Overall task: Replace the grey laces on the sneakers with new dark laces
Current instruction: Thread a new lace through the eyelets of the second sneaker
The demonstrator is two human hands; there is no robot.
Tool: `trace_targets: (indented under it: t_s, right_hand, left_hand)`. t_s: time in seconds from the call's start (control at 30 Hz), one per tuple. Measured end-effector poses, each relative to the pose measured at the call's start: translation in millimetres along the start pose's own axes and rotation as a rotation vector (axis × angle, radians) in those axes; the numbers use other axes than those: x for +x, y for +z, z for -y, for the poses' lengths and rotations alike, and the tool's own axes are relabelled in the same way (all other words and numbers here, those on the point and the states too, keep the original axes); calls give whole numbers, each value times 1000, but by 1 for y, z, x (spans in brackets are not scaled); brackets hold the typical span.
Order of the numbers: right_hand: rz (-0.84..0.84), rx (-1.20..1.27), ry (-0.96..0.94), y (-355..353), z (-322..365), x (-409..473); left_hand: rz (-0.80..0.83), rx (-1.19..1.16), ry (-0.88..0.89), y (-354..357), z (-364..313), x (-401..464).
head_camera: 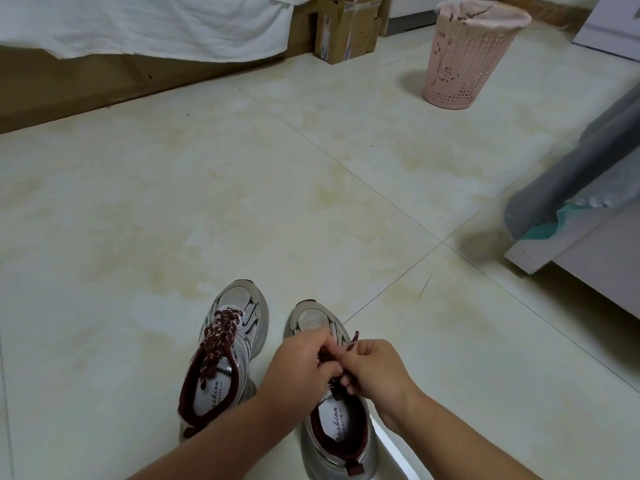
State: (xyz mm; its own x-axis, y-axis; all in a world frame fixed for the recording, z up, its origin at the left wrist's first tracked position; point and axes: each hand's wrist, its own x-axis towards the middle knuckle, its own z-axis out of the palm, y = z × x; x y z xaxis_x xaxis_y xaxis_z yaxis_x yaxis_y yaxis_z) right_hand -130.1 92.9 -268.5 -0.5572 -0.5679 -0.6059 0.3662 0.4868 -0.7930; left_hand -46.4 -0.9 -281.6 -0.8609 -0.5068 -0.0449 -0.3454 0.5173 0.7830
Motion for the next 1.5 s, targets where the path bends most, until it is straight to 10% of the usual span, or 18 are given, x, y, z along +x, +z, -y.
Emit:
trace_targets:
  t_s: [0.4,0.63,0.8,1.0,1.27,1.5]
  right_hand:
    - [4,-180,-124,-1,-2,-2]
    - [-139,-398,-314,0,-5,0]
    - [-168,-602,-430,-5,-11,-3]
    - [-145,-833,-578,-4,-18,-4]
    - [-19,-772,-433,-13,-6,-9]
    - [89,-1016,-343,-28,-9,-25]
  left_hand:
    - [45,401,334,-7,14,4]
    - [173,401,177,-10,10,8]
    - [382,-371,-398,-18,4,5]
    - [380,-632,-514,-17,3,4]
    - [288,-8,-213,-32,21,15]
    - [176,62,-265,-29,33,16]
